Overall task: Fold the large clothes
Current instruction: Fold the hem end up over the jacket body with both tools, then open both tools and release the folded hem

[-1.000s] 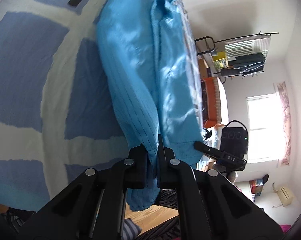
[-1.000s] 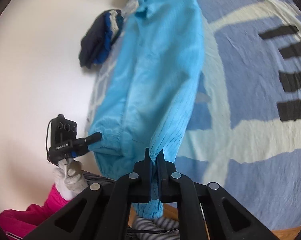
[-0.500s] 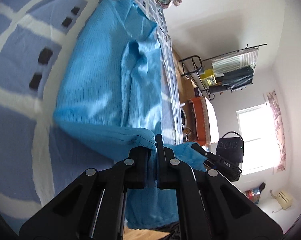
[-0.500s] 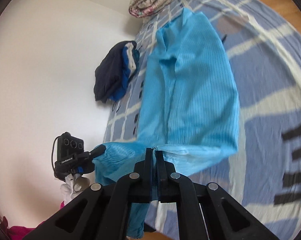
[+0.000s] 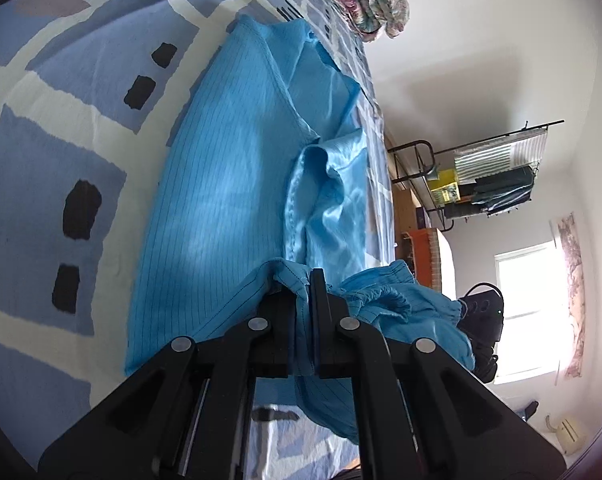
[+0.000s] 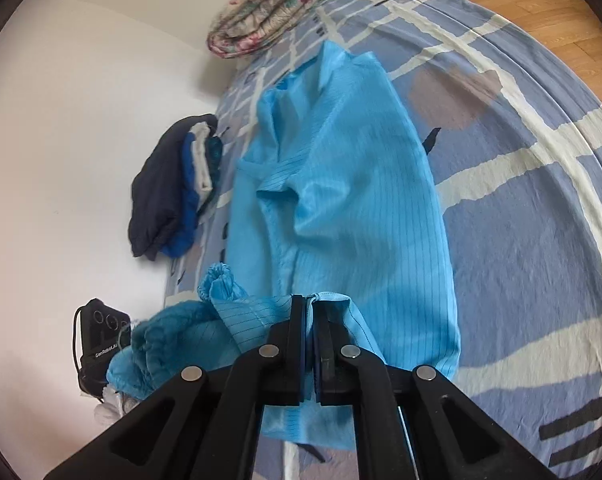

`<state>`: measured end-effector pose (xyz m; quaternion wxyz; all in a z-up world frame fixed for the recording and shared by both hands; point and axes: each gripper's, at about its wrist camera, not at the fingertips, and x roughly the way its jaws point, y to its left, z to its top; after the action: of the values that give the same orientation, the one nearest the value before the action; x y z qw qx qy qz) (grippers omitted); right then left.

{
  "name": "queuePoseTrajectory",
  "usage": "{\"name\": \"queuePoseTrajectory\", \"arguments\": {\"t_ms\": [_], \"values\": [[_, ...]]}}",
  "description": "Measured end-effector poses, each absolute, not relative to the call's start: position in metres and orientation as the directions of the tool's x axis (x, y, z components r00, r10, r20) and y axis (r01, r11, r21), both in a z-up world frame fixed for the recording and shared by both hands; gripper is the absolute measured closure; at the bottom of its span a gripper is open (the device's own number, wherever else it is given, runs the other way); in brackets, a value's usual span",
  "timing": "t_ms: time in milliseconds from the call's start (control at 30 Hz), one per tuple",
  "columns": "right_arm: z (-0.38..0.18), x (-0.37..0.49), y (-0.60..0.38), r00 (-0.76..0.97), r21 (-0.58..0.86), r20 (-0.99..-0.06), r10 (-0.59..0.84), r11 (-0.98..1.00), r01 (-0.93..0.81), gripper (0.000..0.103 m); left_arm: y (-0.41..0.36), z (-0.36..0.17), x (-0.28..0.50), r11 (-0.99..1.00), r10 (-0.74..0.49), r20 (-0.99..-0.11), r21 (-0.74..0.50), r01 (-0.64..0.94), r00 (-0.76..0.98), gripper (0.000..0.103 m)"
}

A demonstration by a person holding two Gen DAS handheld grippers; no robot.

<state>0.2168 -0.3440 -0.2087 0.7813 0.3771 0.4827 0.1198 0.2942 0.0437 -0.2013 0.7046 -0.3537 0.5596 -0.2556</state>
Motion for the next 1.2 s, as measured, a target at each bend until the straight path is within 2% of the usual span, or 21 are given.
{"name": "queuePoseTrajectory", "arguments": {"t_ms": [133,167,200,233,267,300,433,633,700,867,1000,1167,1200], "values": [[-0.213,0.224,-0.353,0.512,0.702,-0.668,0.540,0.685,0.194,0.101,0.042,-0.206,0.303,0.646,-0.729,-0.635,-0.761,-0.049,0.256,0.099],[-0.213,0.225,-0.355,0.517,0.710,-0.659,0.545,0.677,0.191,0.096,0.043,-0.208,0.306,0.657,-0.719,-0.648,-0.752,-0.061,0.250,0.090],[-0.213,0.226,-0.356,0.521,0.711,-0.659,0.543,0.676,0.194,0.087,0.044,-0.210,0.309,0.659,-0.714,-0.655,-0.748,-0.077,0.249,0.074],[-0.212,0.226,-0.360,0.526,0.707,-0.661,0.535,0.678,0.199,0.077,0.048,-0.210,0.311,0.657,-0.711,-0.656,-0.748,-0.091,0.254,0.063],[-0.210,0.226,-0.363,0.536,0.698,-0.667,0.518,0.686,0.205,0.057,0.053,-0.209,0.312,0.646,-0.710,-0.647,-0.756,-0.107,0.277,0.047],[-0.207,0.224,-0.368,0.556,0.685,-0.672,0.490,0.697,0.213,0.052,0.059,-0.207,0.313,0.634,-0.711,-0.634,-0.765,-0.112,0.305,0.041],[-0.199,0.222,-0.375,0.576,0.664,-0.673,0.464,0.721,0.196,0.052,0.072,-0.196,0.316,0.629,-0.709,-0.620,-0.772,-0.098,0.336,0.039],[-0.204,0.220,-0.361,0.504,0.472,-0.798,0.330,0.862,0.184,0.054,0.069,-0.199,0.306,0.703,-0.659,-0.678,-0.709,-0.054,0.326,0.039],[-0.211,0.220,-0.358,0.474,0.427,-0.828,0.301,0.885,0.185,0.061,0.066,-0.202,0.304,0.727,-0.639,-0.701,-0.685,-0.050,0.316,0.039],[-0.203,0.223,-0.351,0.488,0.380,-0.831,0.268,0.913,0.146,0.063,0.048,-0.194,0.299,0.769,-0.610,-0.722,-0.638,0.028,0.327,0.039],[-0.187,0.226,-0.341,0.534,0.269,-0.827,0.178,0.958,0.098,0.063,0.030,-0.182,0.301,0.815,-0.567,-0.744,-0.569,0.108,0.354,0.039],[-0.193,0.225,-0.340,0.483,0.238,-0.859,0.170,0.968,0.084,0.063,0.036,-0.195,0.305,0.821,-0.557,-0.766,-0.566,0.074,0.322,0.039],[-0.196,0.221,-0.342,0.472,0.221,-0.867,0.158,0.972,0.080,0.060,0.038,-0.197,0.304,0.824,-0.552,-0.770,-0.563,0.068,0.320,0.039]]}}
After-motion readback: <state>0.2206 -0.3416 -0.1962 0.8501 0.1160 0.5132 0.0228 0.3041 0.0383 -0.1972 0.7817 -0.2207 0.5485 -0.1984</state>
